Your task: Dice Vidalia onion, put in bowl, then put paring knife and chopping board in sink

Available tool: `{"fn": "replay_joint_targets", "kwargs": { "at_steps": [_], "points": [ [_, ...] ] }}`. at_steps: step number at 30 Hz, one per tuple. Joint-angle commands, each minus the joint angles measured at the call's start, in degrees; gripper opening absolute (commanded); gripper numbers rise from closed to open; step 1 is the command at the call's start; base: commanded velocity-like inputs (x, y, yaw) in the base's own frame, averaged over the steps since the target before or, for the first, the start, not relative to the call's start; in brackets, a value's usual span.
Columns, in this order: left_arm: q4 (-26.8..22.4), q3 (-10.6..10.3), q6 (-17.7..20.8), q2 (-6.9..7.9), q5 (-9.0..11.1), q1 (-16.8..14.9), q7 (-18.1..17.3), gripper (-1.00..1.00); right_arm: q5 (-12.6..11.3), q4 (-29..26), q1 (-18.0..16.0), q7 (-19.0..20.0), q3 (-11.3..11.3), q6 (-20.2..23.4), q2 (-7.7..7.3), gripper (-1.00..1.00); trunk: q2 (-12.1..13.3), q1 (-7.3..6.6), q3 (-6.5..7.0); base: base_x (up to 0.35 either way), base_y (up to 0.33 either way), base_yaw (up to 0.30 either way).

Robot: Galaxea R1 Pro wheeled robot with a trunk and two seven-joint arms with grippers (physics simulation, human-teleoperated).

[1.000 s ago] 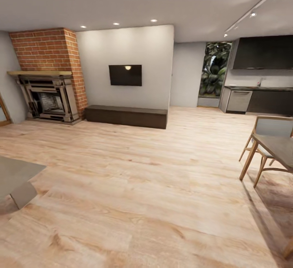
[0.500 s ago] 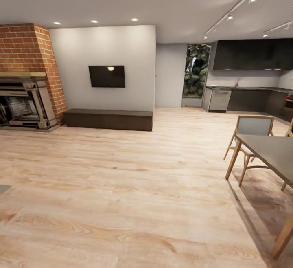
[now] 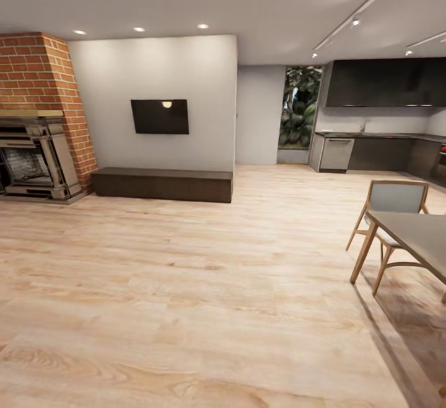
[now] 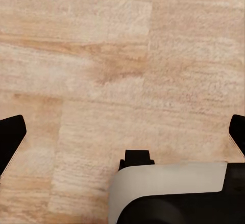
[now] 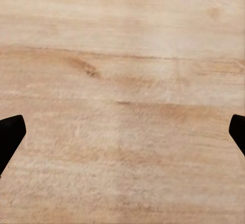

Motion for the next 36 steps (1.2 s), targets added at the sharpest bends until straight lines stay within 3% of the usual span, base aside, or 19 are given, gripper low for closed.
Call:
{"fn": "replay_joint_targets", "kwargs": {
  "at_steps": [1,36],
  "points": [
    [0.0,0.0,-0.1,0.00,0.0,0.0,0.0,1.00,0.0,0.0,0.0,-0.1,0.0,-0.2,0.02,1.00,0.0,0.03,-0.05,0.318,0.000,0.000],
    [0.0,0.0,-0.1,0.00,0.0,0.0,0.0,1.00,0.0,0.1,0.0,-0.1,0.0,-0.2,0.02,1.00,0.0,0.03,-0.05,0.318,0.000,-0.017]
  ]
}}
